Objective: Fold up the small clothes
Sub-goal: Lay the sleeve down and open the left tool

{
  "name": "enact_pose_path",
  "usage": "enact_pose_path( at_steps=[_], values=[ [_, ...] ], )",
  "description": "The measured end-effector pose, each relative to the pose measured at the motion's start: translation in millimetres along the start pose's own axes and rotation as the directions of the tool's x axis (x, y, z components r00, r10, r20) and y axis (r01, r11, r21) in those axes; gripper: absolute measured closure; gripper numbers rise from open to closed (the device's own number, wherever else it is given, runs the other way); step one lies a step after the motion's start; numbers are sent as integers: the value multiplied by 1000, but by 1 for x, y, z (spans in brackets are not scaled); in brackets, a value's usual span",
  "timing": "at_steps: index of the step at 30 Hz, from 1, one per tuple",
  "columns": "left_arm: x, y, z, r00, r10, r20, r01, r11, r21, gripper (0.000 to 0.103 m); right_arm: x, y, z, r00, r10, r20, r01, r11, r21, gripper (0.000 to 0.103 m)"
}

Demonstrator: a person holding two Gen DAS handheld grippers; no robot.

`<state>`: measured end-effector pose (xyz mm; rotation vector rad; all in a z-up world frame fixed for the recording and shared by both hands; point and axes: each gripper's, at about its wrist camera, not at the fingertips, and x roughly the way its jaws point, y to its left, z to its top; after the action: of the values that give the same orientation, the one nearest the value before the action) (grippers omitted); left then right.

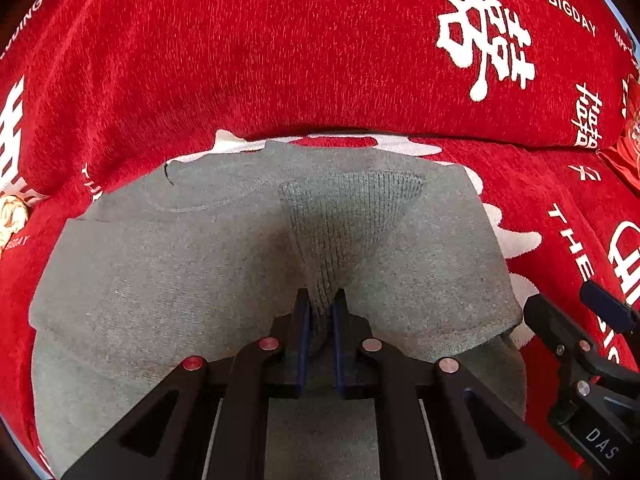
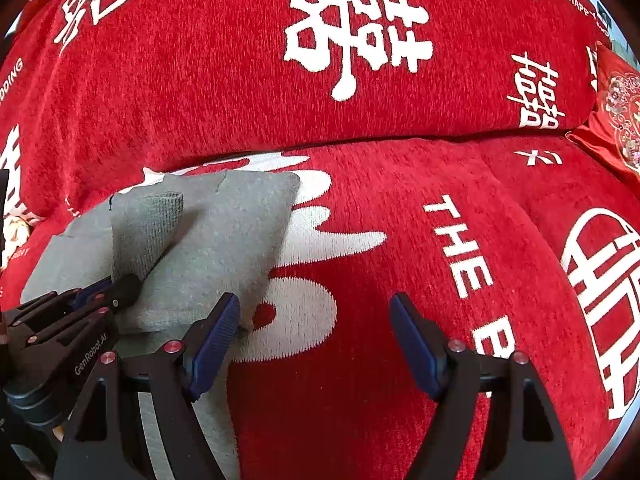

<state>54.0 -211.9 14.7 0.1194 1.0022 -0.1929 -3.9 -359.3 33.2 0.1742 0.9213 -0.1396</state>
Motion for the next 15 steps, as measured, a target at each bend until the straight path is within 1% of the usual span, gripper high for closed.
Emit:
enact_pose_path(
  at_steps=[4, 5, 6, 7, 8, 9, 10, 11, 15],
  values=[
    [2, 2, 0, 1000, -29, -9, 29, 1000, 0, 91, 2, -1, -1, 1000, 5, -6, -5, 1000, 5, 23],
    [3, 3, 1, 999, -40, -15, 40, 999, -2, 86, 2, -1, -1, 1000, 6, -6, -6, 1000, 6, 23],
    [3, 4, 1, 998, -55, -18, 55, 998, -5, 70, 2, -1, -2, 1000, 5, -6, -5, 1000, 6, 23],
    [3, 5, 2, 996, -90, -23, 89, 996, -13, 60, 2, -1, -2, 1000, 6, -6, -6, 1000, 6, 23],
    [3, 6, 2, 993, -115, -28, 115, 993, -20, 36, 1, -1, -2, 1000, 7, -6, -7, 1000, 6, 23],
    [3, 5, 1, 994, -111, -26, 110, 994, -23, 23, 1, -1, -2, 1000, 7, -6, -7, 1000, 7, 23],
    [2, 4, -1, 996, -91, -14, 91, 996, -23, 23, 1, -1, -2, 1000, 5, -5, -5, 1000, 7, 23],
    [1, 3, -2, 996, -91, -13, 90, 996, -19, 23, 0, -1, -3, 1000, 3, -6, -3, 1000, 6, 23],
    [-1, 5, -6, 993, -117, -10, 117, 993, -19, 23, -2, -1, -3, 1000, -5, -4, 5, 1000, 2, 23]
  ],
)
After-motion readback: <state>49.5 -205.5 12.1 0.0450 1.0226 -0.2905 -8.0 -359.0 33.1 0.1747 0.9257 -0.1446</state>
